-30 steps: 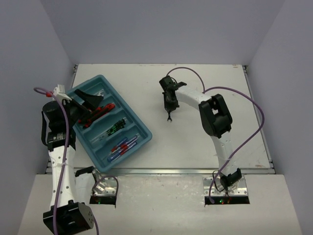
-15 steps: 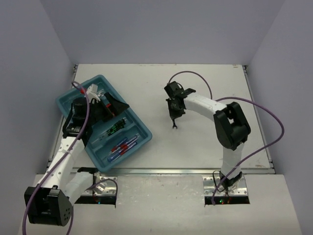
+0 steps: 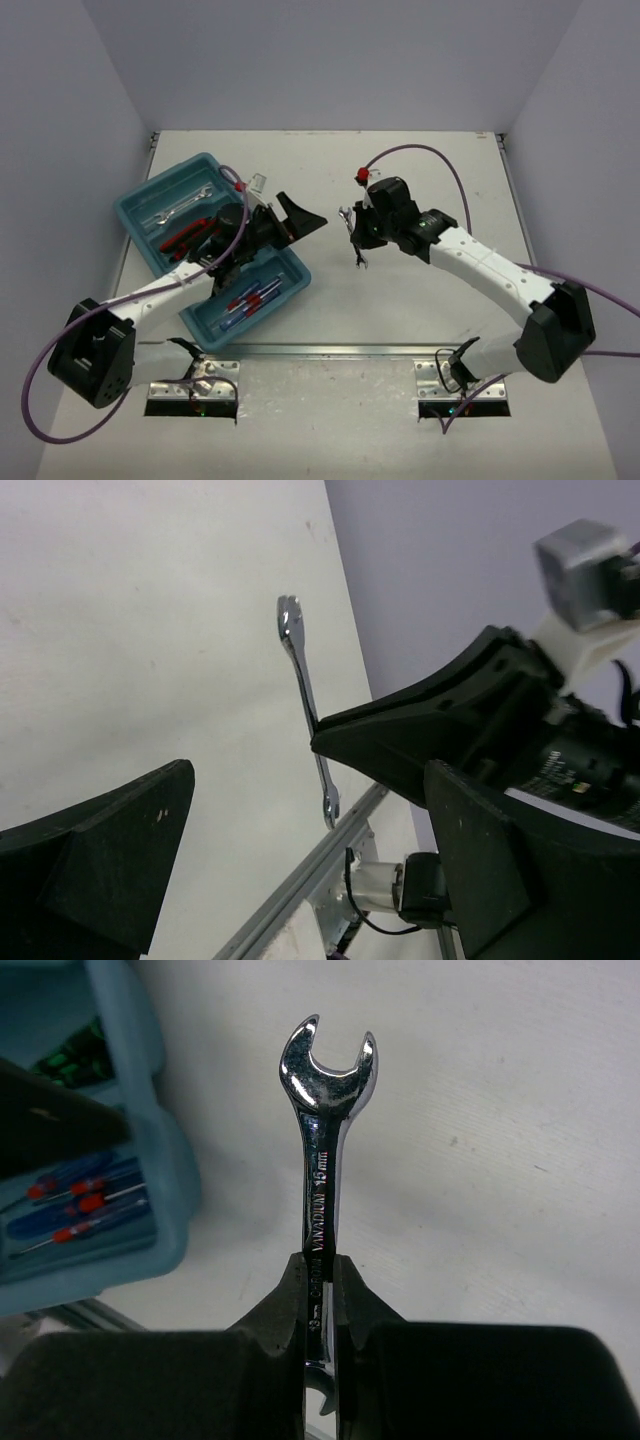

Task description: Sort the tools into containers

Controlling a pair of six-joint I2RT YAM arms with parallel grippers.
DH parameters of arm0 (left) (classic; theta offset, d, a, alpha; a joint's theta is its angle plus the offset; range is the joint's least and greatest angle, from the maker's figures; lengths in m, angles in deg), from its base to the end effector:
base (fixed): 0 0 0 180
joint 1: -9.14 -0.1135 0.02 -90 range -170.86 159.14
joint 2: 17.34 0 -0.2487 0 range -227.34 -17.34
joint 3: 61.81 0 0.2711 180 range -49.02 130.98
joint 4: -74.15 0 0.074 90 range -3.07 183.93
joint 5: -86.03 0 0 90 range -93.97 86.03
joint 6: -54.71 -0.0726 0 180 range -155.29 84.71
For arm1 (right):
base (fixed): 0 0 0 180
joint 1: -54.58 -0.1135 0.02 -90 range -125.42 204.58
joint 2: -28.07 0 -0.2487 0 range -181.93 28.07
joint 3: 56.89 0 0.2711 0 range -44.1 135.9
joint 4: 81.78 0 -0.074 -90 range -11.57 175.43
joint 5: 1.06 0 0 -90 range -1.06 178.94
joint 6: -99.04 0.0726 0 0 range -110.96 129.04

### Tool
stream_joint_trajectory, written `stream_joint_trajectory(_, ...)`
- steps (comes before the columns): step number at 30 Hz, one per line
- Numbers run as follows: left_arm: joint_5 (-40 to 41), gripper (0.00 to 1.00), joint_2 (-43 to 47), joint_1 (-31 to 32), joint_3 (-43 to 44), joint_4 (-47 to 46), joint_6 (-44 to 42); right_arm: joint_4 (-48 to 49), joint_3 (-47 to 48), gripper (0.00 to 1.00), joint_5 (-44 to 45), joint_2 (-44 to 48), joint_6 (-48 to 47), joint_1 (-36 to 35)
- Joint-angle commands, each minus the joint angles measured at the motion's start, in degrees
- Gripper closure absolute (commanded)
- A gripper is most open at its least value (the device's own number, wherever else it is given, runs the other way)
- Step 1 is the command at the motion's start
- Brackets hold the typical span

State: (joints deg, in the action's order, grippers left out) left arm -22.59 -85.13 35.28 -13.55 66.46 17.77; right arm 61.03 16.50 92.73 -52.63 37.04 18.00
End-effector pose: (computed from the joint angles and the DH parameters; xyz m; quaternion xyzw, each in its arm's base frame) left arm 0.2782 -0.1623 0.2238 -0.0791 0.7687 -0.4933 0.3993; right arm 0.2865 0.2066 0.2218 -0.0562 0.9201 0.1807 0.3430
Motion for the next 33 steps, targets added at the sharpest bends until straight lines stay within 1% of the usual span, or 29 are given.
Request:
stream_joint_trajectory(1, 7.56, 0.04, -3.2, 6.3, 4.01, -9.52, 3.0, 7.66, -0.4, 1.0, -4.53, 6.14, -1.0, -0.89)
stream_joint_trajectory(2, 9.19, 0.06, -4.43, 7.93, 5.02, -9.68, 2.85, 8.09, -1.13, 1.0, -5.62, 6.73, -0.85, -1.12)
stream_joint_trajectory(4, 10.58, 0.09, -6.09, 9.24, 6.73, -9.42, 2.79, 8.85, -1.66, 1.0, -6.9, 7.84, -0.69, -1.33)
stream_joint_trajectory(7, 11.74, 0.12, -8.0, 10.36, 8.67, -9.16, 3.02, 9.98, -2.53, 1.0, -9.1, 9.53, -0.39, -1.92)
stream_joint_trajectory(9, 12.68, 0.17, -8.56, 10.82, 9.13, -9.3, 3.11, 11.27, -2.86, 1.0, -11.03, 10.05, -0.23, -1.92)
stream_joint_trajectory(10, 12.84, 0.22, -8.88, 11.07, 9.4, -9.62, 3.09, 11.54, -2.82, 1.0, -11.98, 10.14, -0.21, -1.94)
stream_joint_trajectory(11, 12.87, 0.36, -9.45, 11.51, 9.95, -10.08, 3.02, 11.85, -2.69, 1.0, -12.98, 10.26, -0.12, -2.0)
stream_joint_trajectory(12, 12.72, 0.52, -10.11, 11.69, 10.27, -10.3, 3.01, 12.3, -2.67, 1.0, -13.21, 10.5, -0.03, -2.0)
stream_joint_trajectory(15, 12.46, 0.76, -11.03, 12.3, 10.84, -10.37, 3.02, 13.0, -2.63, 1.0, -13.08, 11.01, 0.38, -1.92)
stream_joint_trajectory(16, 12.37, 0.78, -11.4, 12.45, 10.84, -10.31, 3.02, 13.16, -2.77, 1.0, -12.92, 11.1, 0.39, -1.92)
stream_joint_trajectory(18, 12.09, 0.89, -11.58, 12.53, 10.76, -10.64, 3.03, 13.5, -2.68, 1.0, -12.44, 11.44, 0.39, -2.0)
stream_joint_trajectory(19, 11.93, 0.9, -11.58, 12.55, 10.74, -10.66, 3.11, 13.52, -2.67, 1.0, -12.12, 11.42, 0.39, -2.0)
stream_joint_trajectory(20, 11.84, 0.97, -11.58, 12.63, 10.67, -10.73, 3.1, 13.58, -2.59, 1.0, -11.94, 11.34, 0.37, -2.0)
stream_joint_trajectory(21, 11.74, 1.0, -11.58, 12.72, 10.68, -10.75, 3.01, 13.5, -2.51, 1.0, -11.65, 11.25, 0.28, -1.99)
stream_joint_trajectory(24, 11.83, 1.0, -11.58, 12.8, 10.76, -10.73, 2.79, 13.47, -2.6, 1.0, -10.65, 11.17, 0.12, -1.94)
stream_joint_trajectory(25, 12.44, 1.0, -11.52, 12.8, 10.87, -10.18, 2.48, 13.31, -2.71, 0.98, -9.94, 11.17, 0.07, -1.97)
stream_joint_trajectory(26, 13.69, 1.0, -11.49, 12.71, 11.33, -9.01, 1.84, 12.81, -3.14, 0.86, -8.47, 11.63, 0.09, -1.98)
stream_joint_trajectory(27, 15.3, 1.0, -11.49, 12.57, 11.99, -7.59, 1.03, 12.11, -3.75, 0.67, -6.71, 12.38, 0.19, -1.93)
stream_joint_trajectory(28, 15.72, 1.0, -11.49, 12.53, 12.16, -7.22, 0.83, 11.86, -3.91, 0.63, -6.27, 12.58, 0.21, -1.92)
stream_joint_trajectory(29, 17.92, 1.0, -11.68, 11.49, 14.25, -3.2, -0.1, 11.6, -5.46, 0.47, -3.36, 14.12, 0.75, -1.92)
stream_joint_trajectory(30, 20.76, 1.0, -11.93, 10.13, 16.91, 1.93, -1.28, 11.29, -7.42, 0.26, 0.33, 16.15, 1.43, -1.91)
stream_joint_trajectory(31, 22.41, 1.0, -12.01, 8.96, 17.95, 4.0, -1.61, 10.82, -7.91, 0.16, 1.77, 18.1, 1.44, -1.84)
stream_joint_trajectory(33, 24.75, 1.0, -12.09, 3.72, 20.15, 8.86, -0.16, 8.76, -9.04, 0.1, 5.25, 20.23, 1.05, -1.52)
